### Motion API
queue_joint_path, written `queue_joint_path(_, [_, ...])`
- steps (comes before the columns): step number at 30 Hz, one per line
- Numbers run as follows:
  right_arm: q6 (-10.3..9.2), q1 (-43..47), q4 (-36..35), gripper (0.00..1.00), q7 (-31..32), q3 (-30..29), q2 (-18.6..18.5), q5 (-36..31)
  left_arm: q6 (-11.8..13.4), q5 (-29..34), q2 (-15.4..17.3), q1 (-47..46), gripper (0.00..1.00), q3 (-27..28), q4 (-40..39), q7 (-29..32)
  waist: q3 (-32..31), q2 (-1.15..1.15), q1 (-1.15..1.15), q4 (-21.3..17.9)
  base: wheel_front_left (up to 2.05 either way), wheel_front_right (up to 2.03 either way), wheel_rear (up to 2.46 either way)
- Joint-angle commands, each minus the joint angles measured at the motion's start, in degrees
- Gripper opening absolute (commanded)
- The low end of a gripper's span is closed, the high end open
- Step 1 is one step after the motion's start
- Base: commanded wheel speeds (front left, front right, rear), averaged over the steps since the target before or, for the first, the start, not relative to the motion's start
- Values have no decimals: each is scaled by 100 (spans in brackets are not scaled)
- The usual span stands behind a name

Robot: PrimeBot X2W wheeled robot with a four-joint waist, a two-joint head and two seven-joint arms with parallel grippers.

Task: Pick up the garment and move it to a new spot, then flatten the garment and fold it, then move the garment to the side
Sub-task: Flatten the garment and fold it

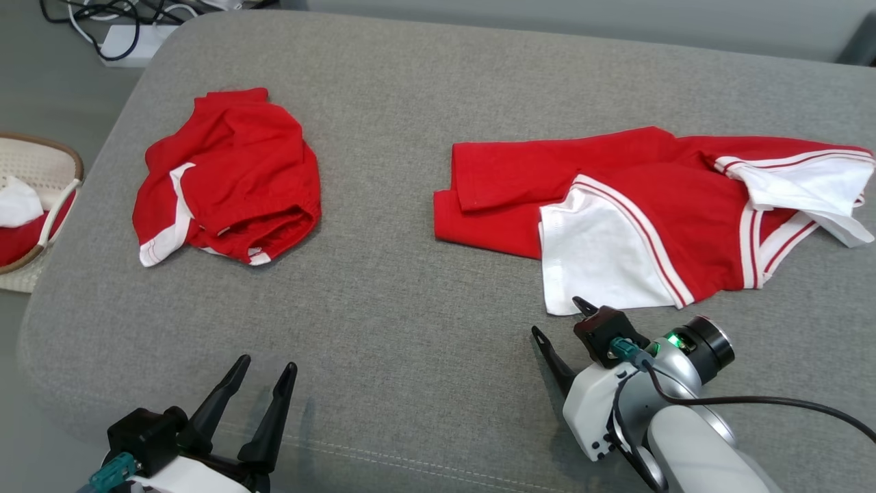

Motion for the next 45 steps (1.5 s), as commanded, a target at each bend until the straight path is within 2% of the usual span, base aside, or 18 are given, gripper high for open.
queue_joint_path(1, [17, -75, -89, 100, 58, 111, 64, -82, 1, -48, 170, -155, 100, 215, -127, -59, 81, 0, 0, 83, 0, 0, 0])
queue_joint_path(12, [17, -117, -57, 100, 219, -277, 64, -399, 1, -183, 309, -215, 100, 200, -145, -59, 270, 0, 0, 247, 0, 0, 0])
queue_joint_path(18, [17, -125, -45, 100, 311, -257, 64, -514, 1, -206, 341, -236, 100, 209, -139, -59, 302, 0, 0, 276, 0, 0, 0])
queue_joint_path(19, [17, -130, -48, 93, 335, -242, 64, -525, 1, -212, 345, -238, 100, 214, -137, -59, 309, 0, 0, 278, 0, 0, 0])
queue_joint_path(20, [17, -137, -45, 71, 379, -227, 64, -560, 1, -217, 347, -243, 100, 219, -136, -59, 316, 0, 0, 281, 0, 0, 0])
queue_joint_path(22, [17, -143, -60, 17, 440, -302, 64, -625, 1, -221, 347, -250, 100, 226, -137, -59, 325, 0, 0, 283, 0, 0, 0])
queue_joint_path(23, [17, -141, -78, 0, 459, -362, 64, -674, 1, -222, 346, -251, 100, 231, -138, -59, 326, 0, 0, 280, 0, 0, 0])
queue_joint_path(32, [17, 73, -490, 0, 313, -721, 64, -814, 1, -129, 302, -172, 100, 290, -166, -59, 90, 0, 0, -1, 0, 0, 0])
queue_joint_path(38, [17, 290, -1047, 0, -119, -874, 64, -644, 1, 1, 203, -107, 100, 333, -248, -59, -113, 0, 0, -348, 0, 0, 0])
queue_joint_path(45, [17, 688, -2031, 0, -586, -1660, 64, -509, 1, 171, 145, -130, 100, 344, -331, -59, -339, 0, 0, -834, 0, 0, 0])
